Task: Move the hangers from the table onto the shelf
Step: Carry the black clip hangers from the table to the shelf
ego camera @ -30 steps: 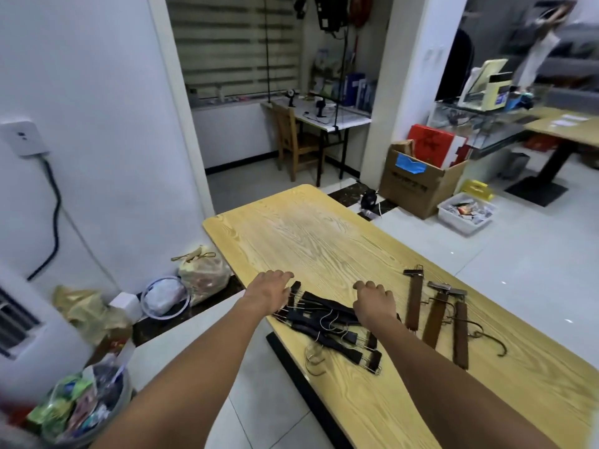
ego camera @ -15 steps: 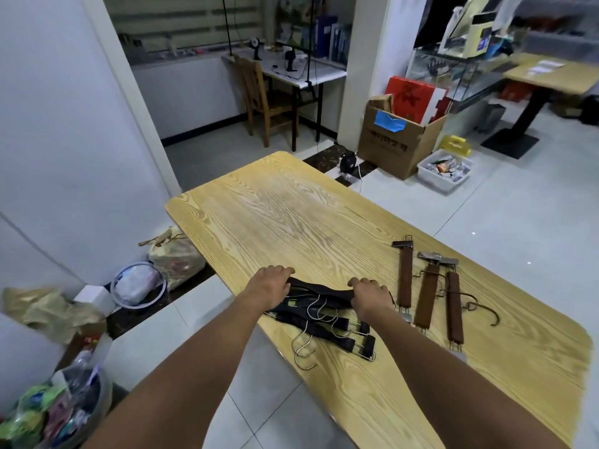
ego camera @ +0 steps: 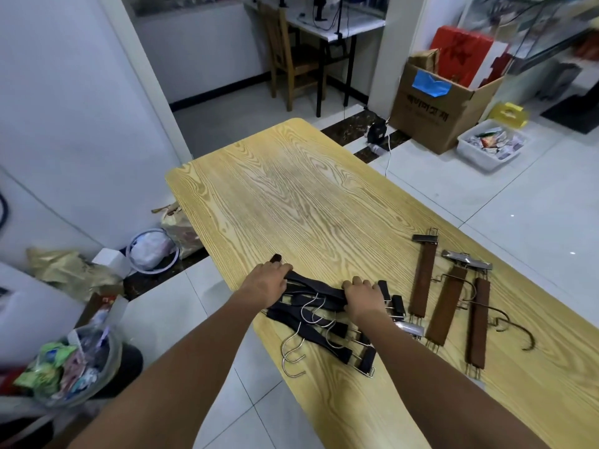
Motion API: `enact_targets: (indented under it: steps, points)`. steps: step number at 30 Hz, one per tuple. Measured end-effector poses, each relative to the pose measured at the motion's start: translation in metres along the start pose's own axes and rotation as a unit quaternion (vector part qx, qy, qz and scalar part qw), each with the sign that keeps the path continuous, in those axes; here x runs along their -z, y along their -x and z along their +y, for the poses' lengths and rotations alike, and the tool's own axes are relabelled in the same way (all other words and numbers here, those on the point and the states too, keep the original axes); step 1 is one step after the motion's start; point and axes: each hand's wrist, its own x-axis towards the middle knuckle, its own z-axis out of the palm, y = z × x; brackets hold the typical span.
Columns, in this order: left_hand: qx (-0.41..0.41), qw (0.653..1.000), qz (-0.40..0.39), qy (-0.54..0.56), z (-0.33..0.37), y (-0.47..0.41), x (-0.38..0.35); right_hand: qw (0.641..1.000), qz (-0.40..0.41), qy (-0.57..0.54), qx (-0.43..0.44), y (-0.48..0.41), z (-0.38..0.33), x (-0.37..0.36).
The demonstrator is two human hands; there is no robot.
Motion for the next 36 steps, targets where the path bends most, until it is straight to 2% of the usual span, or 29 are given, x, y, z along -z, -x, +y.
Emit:
enact_targets:
  steps: [11,17,20,26,29,32,34,36]
  points:
    - [0.001,1.000,0.018,-0.008,0.014,-0.020,0.001,0.997,0.037,0.018,0.068,-0.013,0.011,0.013]
    - [0.036,0.998,0.049,-0.008,0.003,-0.021,0.015,0.995,0.082,-0.036,0.036,-0.017,0.023,0.039]
    - [0.023,0.998,0.048,-0.015,0.000,-0.022,0.018,0.994,0.100,-0.043,0.031,-0.017,0.025,0.052]
    - [-0.032,0.992,0.083,-0.086,0.015,-0.028,0.021,0.982,0.044,-0.171,0.067,-0.024,0.026,0.061]
    - [-0.041,0.985,0.089,-0.145,0.015,-0.032,0.021,0.979,0.038,-0.176,0.094,-0.024,0.025,0.066]
    - [-0.036,0.986,0.059,-0.150,0.012,-0.029,0.022,0.981,0.041,-0.149,0.114,-0.022,0.021,0.072]
    - [-0.031,0.987,0.050,-0.148,0.008,-0.027,0.020,0.981,0.071,-0.113,0.141,-0.018,0.018,0.073]
    - [-0.020,0.986,0.041,-0.161,0.001,-0.025,0.018,0.973,0.163,-0.077,0.142,-0.013,0.017,0.069]
